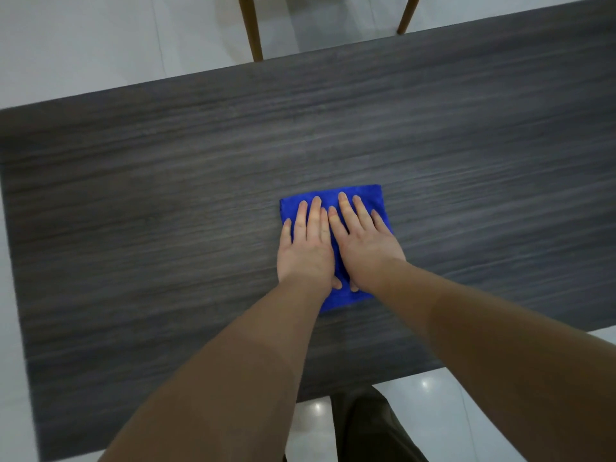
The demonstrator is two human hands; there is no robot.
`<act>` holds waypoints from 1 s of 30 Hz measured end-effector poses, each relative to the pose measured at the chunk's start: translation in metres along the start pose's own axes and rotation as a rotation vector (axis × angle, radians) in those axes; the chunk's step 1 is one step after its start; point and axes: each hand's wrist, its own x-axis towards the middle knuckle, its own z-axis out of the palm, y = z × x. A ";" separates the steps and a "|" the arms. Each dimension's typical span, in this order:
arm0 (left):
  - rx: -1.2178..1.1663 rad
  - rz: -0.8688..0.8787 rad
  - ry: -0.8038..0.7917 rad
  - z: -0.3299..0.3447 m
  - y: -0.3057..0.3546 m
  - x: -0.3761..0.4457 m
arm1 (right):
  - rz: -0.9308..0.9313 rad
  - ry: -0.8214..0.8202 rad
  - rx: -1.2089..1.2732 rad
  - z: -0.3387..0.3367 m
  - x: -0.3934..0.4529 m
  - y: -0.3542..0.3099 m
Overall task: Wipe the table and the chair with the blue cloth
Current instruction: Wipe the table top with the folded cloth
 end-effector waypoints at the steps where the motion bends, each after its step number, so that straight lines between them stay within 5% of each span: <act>1: 0.001 0.003 0.005 0.001 -0.003 -0.001 | 0.005 0.002 -0.008 -0.001 0.000 -0.003; 30: -0.092 -0.065 -0.003 0.055 -0.183 -0.072 | -0.095 -0.002 -0.013 -0.018 0.019 -0.196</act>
